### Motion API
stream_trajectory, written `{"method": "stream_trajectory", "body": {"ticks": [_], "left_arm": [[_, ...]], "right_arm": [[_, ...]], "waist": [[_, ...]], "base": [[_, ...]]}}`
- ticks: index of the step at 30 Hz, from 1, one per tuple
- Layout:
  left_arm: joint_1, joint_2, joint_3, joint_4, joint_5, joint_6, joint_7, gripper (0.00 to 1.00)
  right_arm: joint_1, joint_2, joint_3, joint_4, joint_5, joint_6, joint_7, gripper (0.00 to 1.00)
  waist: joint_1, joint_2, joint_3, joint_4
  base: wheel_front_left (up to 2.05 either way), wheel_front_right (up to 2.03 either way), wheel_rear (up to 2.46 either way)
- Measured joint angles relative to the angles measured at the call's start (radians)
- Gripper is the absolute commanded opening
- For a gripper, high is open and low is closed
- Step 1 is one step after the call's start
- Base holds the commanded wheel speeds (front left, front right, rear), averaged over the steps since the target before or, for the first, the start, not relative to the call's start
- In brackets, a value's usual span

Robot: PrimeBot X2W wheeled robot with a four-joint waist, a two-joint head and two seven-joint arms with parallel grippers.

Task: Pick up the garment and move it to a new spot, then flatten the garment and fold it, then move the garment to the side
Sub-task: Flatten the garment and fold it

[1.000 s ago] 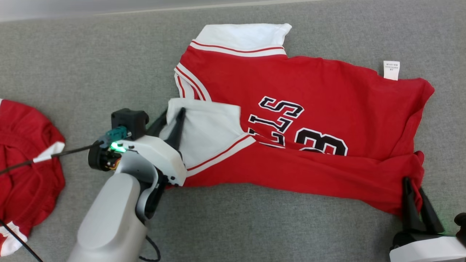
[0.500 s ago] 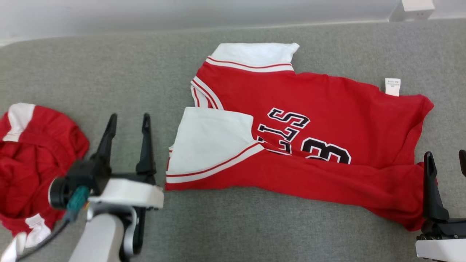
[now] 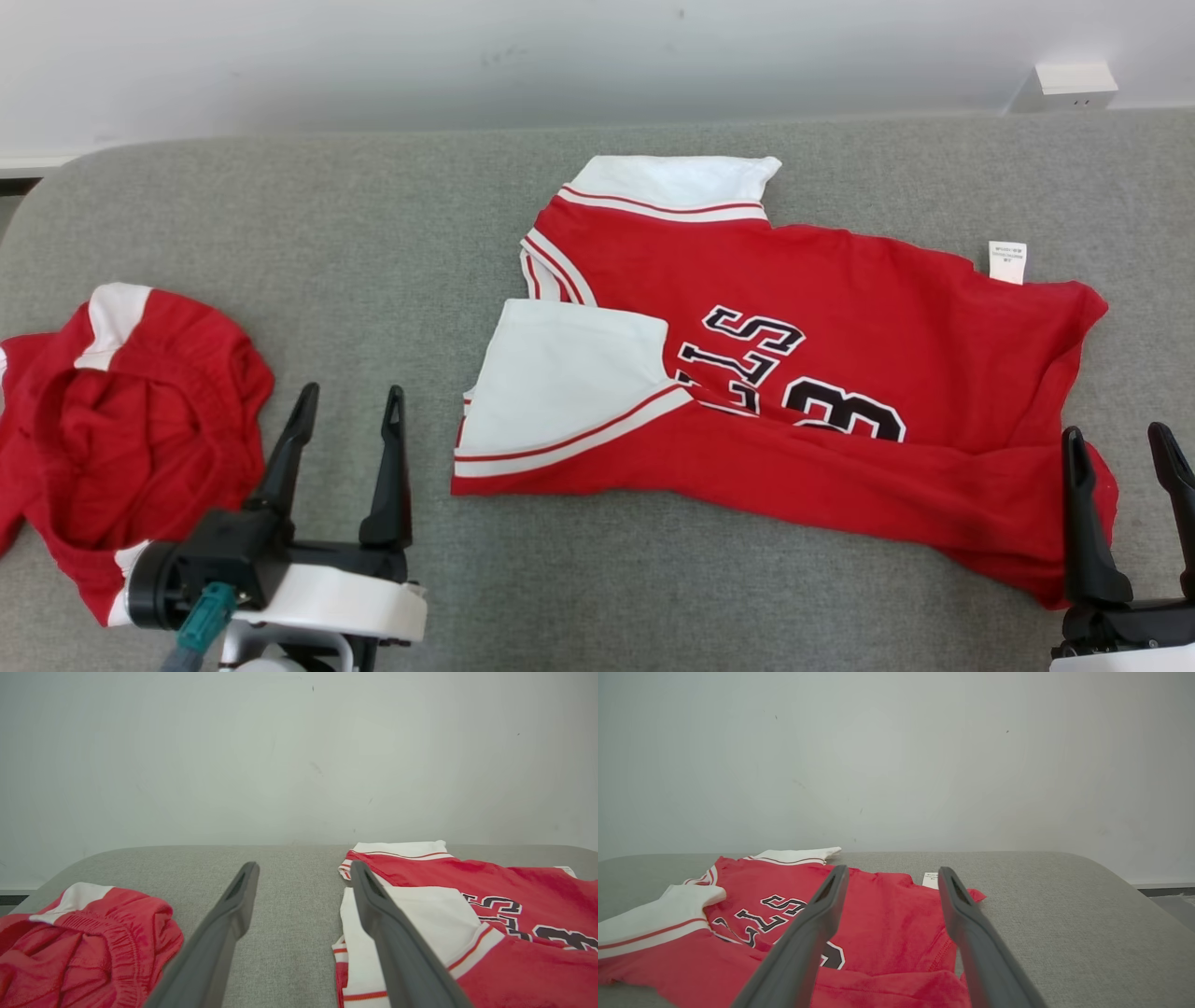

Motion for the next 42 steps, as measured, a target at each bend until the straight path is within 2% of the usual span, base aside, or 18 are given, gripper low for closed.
{"method": "stream_trajectory", "body": {"ticks": [8, 14, 17, 22, 29, 32, 36, 37, 38, 39, 42], "left_arm": [[0.005, 0.005, -0.013, -0.006, -0.005, -0.003, 0.023, 1.0], [0.002, -0.008, -0.087, 0.092, -0.065, -0.084, 0.127, 1.0], [-0.01, -0.023, -0.105, 0.175, -0.107, -0.121, 0.156, 1.0], [-0.072, -0.03, -0.102, 0.29, -0.146, -0.158, 0.17, 1.0], [-0.157, -0.031, -0.107, 0.388, -0.188, -0.218, 0.221, 1.0], [-0.184, -0.02, -0.124, 0.401, -0.195, -0.249, 0.25, 1.0], [-0.205, -0.003, -0.146, 0.399, -0.198, -0.269, 0.305, 1.0], [-0.208, 0.001, -0.15, 0.398, -0.201, -0.274, 0.311, 0.73], [-0.209, 0.002, -0.15, 0.393, -0.213, -0.277, 0.323, 0.3], [-0.212, 0.003, -0.15, 0.39, -0.219, -0.278, 0.333, 0.0], [-0.215, 0.0, -0.165, 0.375, -0.225, -0.293, 0.342, 0.0]], "right_arm": [[0.005, 0.004, -0.006, -0.002, 0.001, 0.0, 0.007, 1.0], [0.026, 0.007, -0.024, 0.058, 0.012, 0.0, 0.023, 1.0], [0.037, 0.008, -0.041, 0.142, 0.033, 0.0, 0.021, 1.0], [0.018, 0.005, -0.045, 0.282, 0.059, 0.0, 0.001, 1.0], [-0.06, -0.017, 0.016, 0.422, 0.088, 0.0, 0.001, 1.0], [-0.088, -0.027, 0.049, 0.458, 0.105, 0.0, 0.003, 1.0], [-0.111, -0.049, 0.077, 0.489, 0.127, 0.0, 0.015, 1.0], [-0.114, -0.053, 0.081, 0.493, 0.133, 0.0, 0.018, 0.65], [-0.115, -0.056, 0.085, 0.496, 0.142, 0.0, 0.021, 0.35], [-0.118, -0.059, 0.091, 0.499, 0.151, 0.0, 0.026, 0.0], [-0.127, -0.068, 0.103, 0.497, 0.166, 0.0, 0.042, 0.0]], "waist": [[0.0, 0.0, -0.009, -0.002], [0.0, 0.0, -0.001, -0.003], [0.0, 0.0, 0.012, -0.006], [0.0, 0.0, 0.033, -0.014], [0.0, -0.0001, 0.06, -0.027], [-0.0001, 0.0, 0.069, -0.029], [-0.0002, 0.0, 0.074, -0.028], [-0.0002, -0.0001, 0.073, -0.029], [-0.0002, -0.0001, 0.073, -0.029], [-0.0002, -0.0001, 0.073, -0.029], [-0.0001, 0.0, 0.07, -0.03]], "base": [[0.0, 0.0, 0.0], [0.0, 0.0, 0.0], [0.0, 0.0, 0.0], [0.0, 0.0, 0.0], [0.0, 0.0, 0.0], [0.0, 0.0, 0.0], [0.0, 0.0, 0.0], [0.0, 0.0, 0.0], [0.0, 0.0, 0.0], [0.0, 0.0, 0.0], [0.0, 0.0, 0.0]]}}
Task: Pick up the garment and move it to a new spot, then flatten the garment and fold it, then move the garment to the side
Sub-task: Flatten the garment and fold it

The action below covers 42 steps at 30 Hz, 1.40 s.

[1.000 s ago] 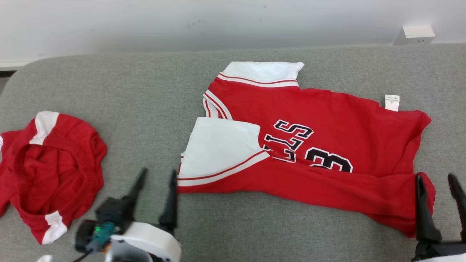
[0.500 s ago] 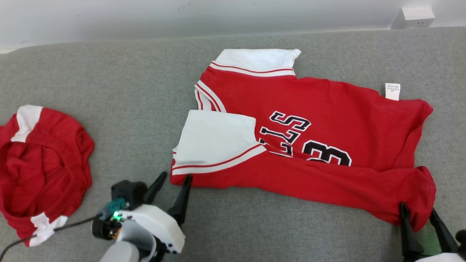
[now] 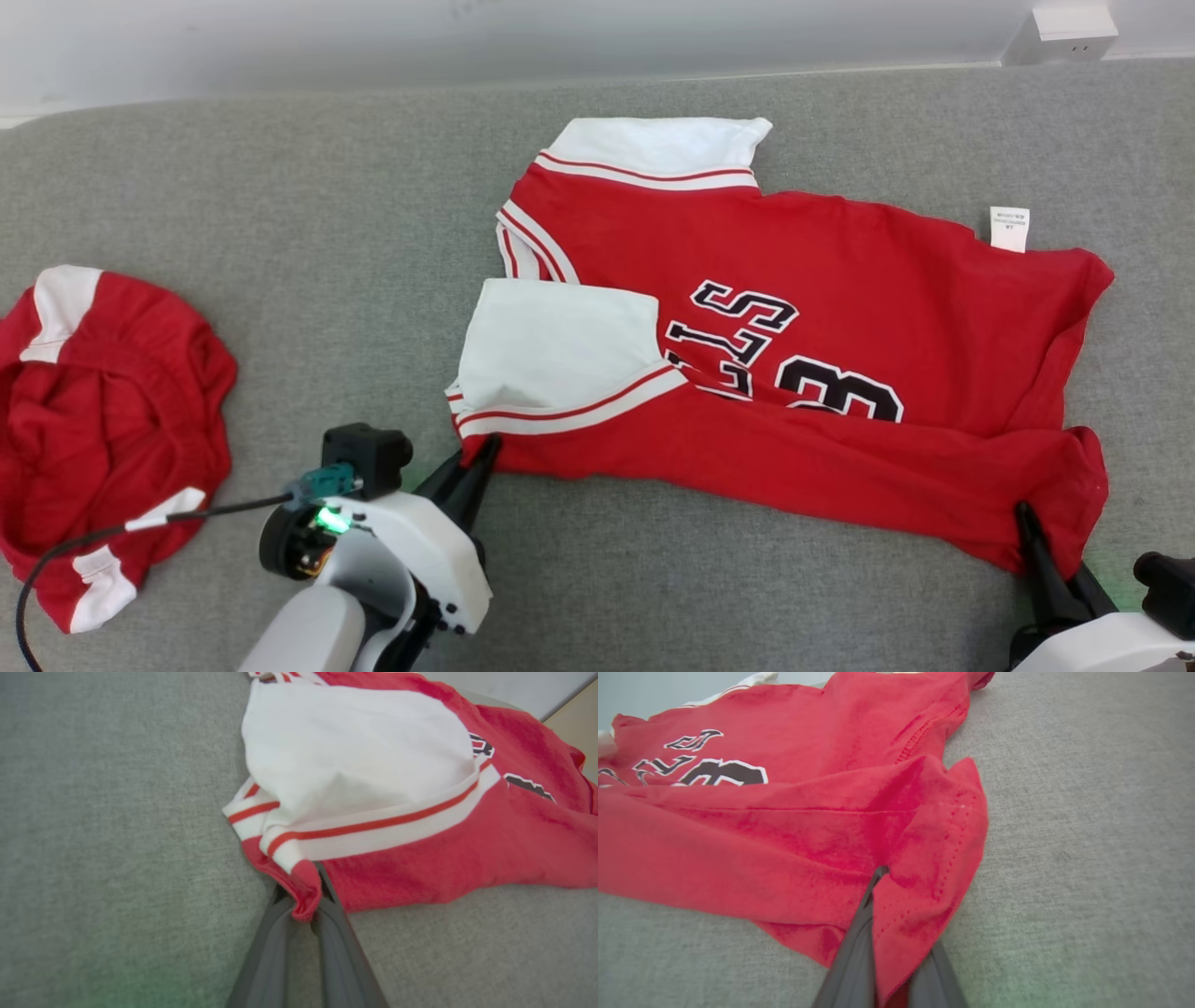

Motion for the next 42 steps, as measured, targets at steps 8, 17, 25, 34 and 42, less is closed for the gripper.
{"method": "stream_trajectory", "body": {"ticks": [8, 17, 25, 34, 42], "left_arm": [[0.064, 0.004, 0.033, -0.111, -0.005, 0.041, -0.082, 0.0], [0.204, 0.035, 0.098, -0.265, -0.033, 0.109, -0.105, 0.0], [0.346, 0.049, 0.137, -0.339, -0.066, 0.174, -0.094, 0.0], [0.464, 0.023, 0.142, -0.347, -0.106, 0.212, -0.077, 0.0], [0.431, -0.009, 0.119, -0.276, -0.112, 0.212, -0.1, 1.0]], "right_arm": [[0.028, -0.024, 0.001, -0.072, 0.007, 0.0, 0.021, 0.0], [0.115, -0.043, 0.007, -0.211, 0.019, 0.0, 0.09, 0.0], [0.203, -0.035, 0.012, -0.302, 0.029, 0.0, 0.152, 0.0], [0.287, -0.043, -0.019, -0.272, 0.043, 0.0, 0.176, 0.0], [0.246, -0.067, 0.019, -0.225, 0.064, 0.0, 0.136, 1.0]], "waist": [[0.0001, 0.0, -0.014, 0.006], [0.0001, 0.0, -0.046, 0.034], [0.0001, 0.0, -0.071, 0.08], [0.0001, 0.0, -0.095, 0.103], [0.0001, 0.0, -0.09, 0.085]], "base": [[0.0, 0.0, 0.0], [0.0, 0.0, 0.0], [0.0, 0.0, 0.0], [0.0, 0.0, 0.0], [0.0, 0.0, 0.0]]}}
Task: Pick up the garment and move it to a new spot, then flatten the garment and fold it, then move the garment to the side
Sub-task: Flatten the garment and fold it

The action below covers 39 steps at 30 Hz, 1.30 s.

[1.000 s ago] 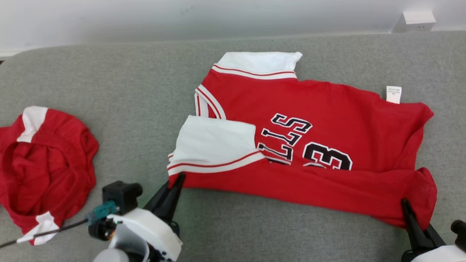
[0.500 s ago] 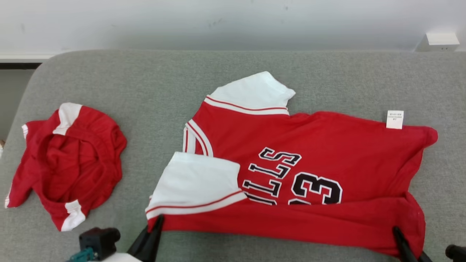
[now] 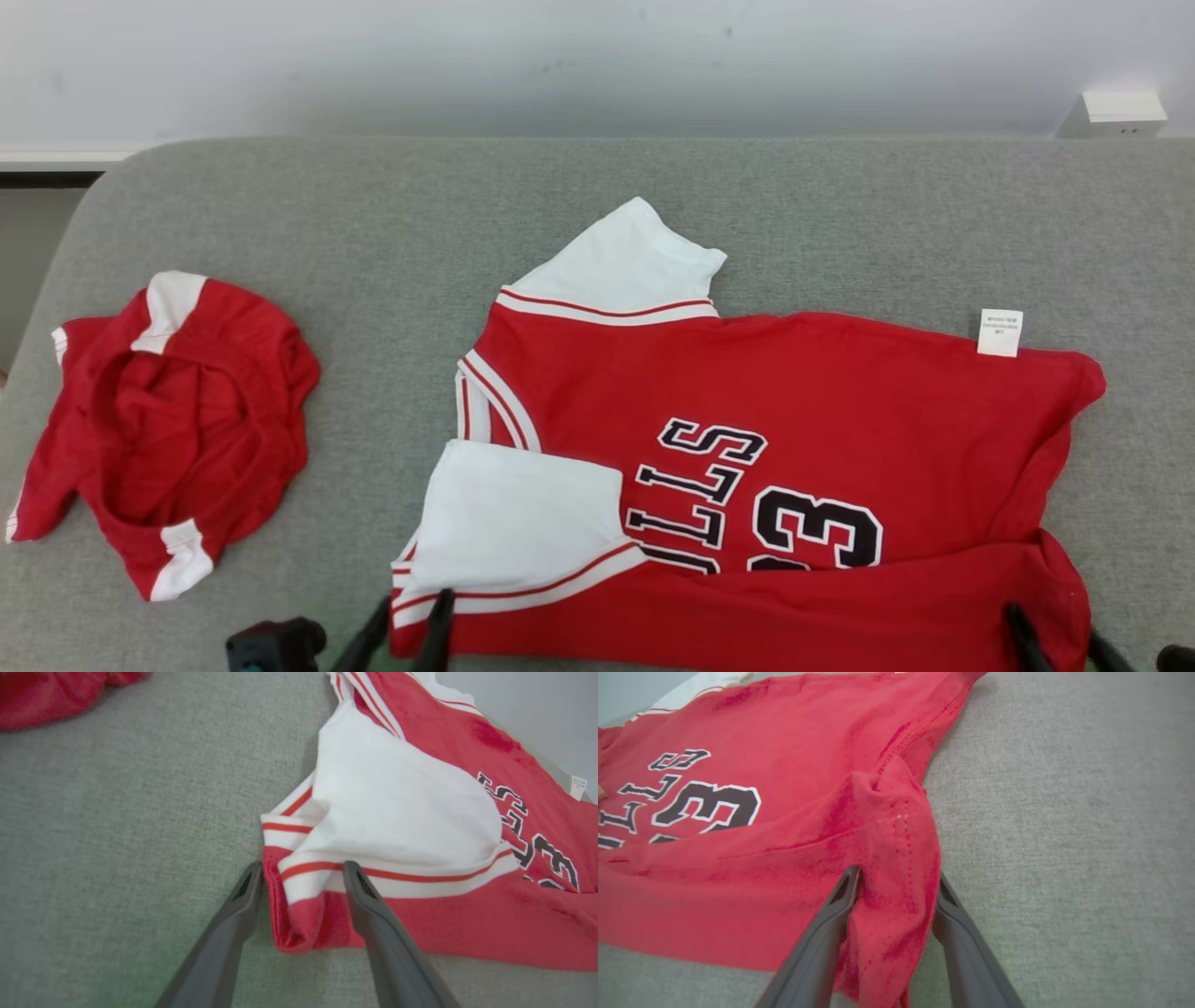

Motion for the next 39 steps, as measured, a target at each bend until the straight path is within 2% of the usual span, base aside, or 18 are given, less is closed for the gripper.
{"method": "stream_trajectory", "body": {"ticks": [4, 7, 13, 18, 26, 29, 33, 39], "left_arm": [[-0.025, -0.007, 0.02, -0.02, 0.048, 0.038, -0.083, 1.0], [-0.051, 0.009, 0.044, -0.057, 0.101, 0.067, -0.155, 1.0], [-0.119, 0.028, 0.064, -0.163, 0.205, 0.133, -0.244, 1.0], [-0.144, 0.046, 0.052, -0.192, 0.25, 0.145, -0.239, 1.0], [-0.155, 0.051, 0.03, -0.197, 0.26, 0.151, -0.214, 1.0], [-0.201, 0.065, 0.017, -0.196, 0.282, 0.138, -0.194, 1.0], [-0.365, 0.066, -0.023, -0.172, 0.297, 0.093, -0.154, 1.0], [-0.707, 0.006, -0.089, 0.016, 0.298, 0.005, -0.073, 1.0]], "right_arm": [[-0.023, -0.003, -0.027, -0.048, -0.015, 0.0, -0.057, 1.0], [-0.042, 0.007, -0.077, -0.122, -0.056, 0.0, -0.098, 1.0], [-0.096, 0.035, -0.136, -0.279, -0.13, -0.001, -0.105, 1.0], [-0.114, 0.053, -0.14, -0.346, -0.151, -0.001, -0.079, 1.0], [-0.114, 0.068, -0.125, -0.36, -0.152, -0.001, -0.062, 1.0], [-0.12, 0.066, -0.123, -0.363, -0.144, -0.001, -0.061, 1.0], [-0.158, 0.056, -0.114, -0.372, -0.134, -0.001, -0.063, 1.0], [-0.221, 0.049, -0.092, -0.369, -0.117, -0.001, -0.084, 1.0]], "waist": [[0.0, 0.0, -0.002, -0.014], [0.0, 0.0, -0.004, -0.022], [0.0, 0.0, -0.013, -0.031], [0.0, 0.0, -0.018, -0.034], [0.0, -0.0001, -0.007, -0.033], [0.0, 0.0, 0.012, -0.032], [0.0, 0.0, 0.055, -0.033], [0.0001, 0.0, 0.145, -0.051]], "base": [[0.0, 0.0, 0.0], [0.0, 0.0, 0.0], [0.0, 0.0, 0.0], [0.0, 0.0, 0.0], [0.0, 0.0, 0.0], [0.0, 0.0, 0.0], [0.0, 0.0, 0.0], [0.0, 0.0, 0.0]]}}
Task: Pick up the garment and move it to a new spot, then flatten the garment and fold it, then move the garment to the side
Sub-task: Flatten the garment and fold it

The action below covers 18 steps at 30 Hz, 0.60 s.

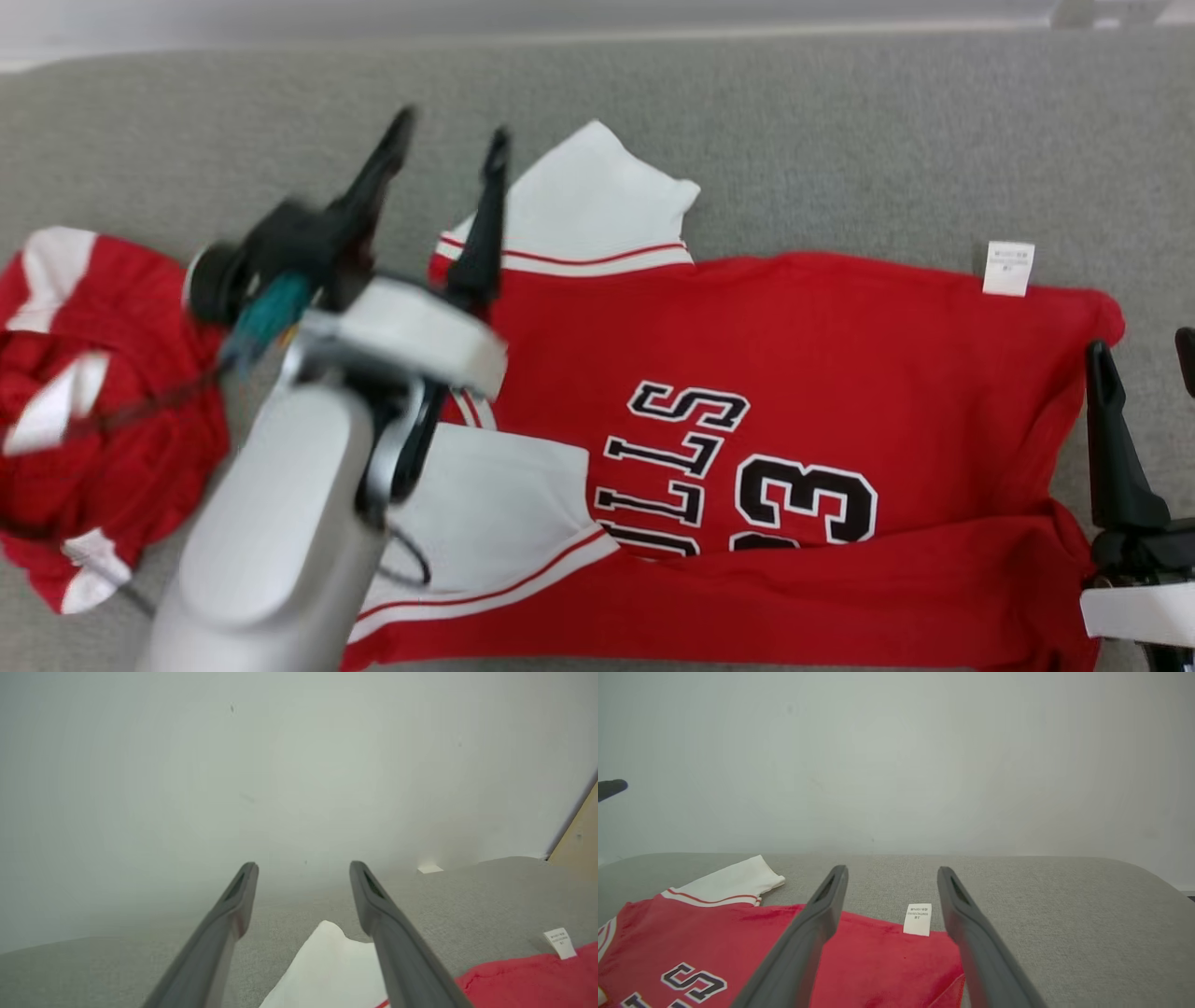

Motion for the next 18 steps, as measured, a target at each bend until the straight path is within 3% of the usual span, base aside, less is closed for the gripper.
{"method": "stream_trajectory", "body": {"ticks": [9, 18], "left_arm": [[-0.322, -0.09, -0.07, 0.492, -0.022, -0.118, 0.059, 1.0], [-0.482, -0.115, -0.085, 0.841, -0.03, -0.14, 0.118, 1.0]], "right_arm": [[-0.061, -0.009, 0.035, 0.047, 0.012, 0.0, -0.032, 1.0], [-0.102, -0.03, 0.044, 0.11, 0.035, 0.0, -0.049, 1.0]], "waist": [[0.0001, 0.0, 0.111, -0.051], [0.0, 0.0, 0.155, -0.086]], "base": [[0.0, 0.0, 0.0], [0.0, 0.0, 0.0]]}}
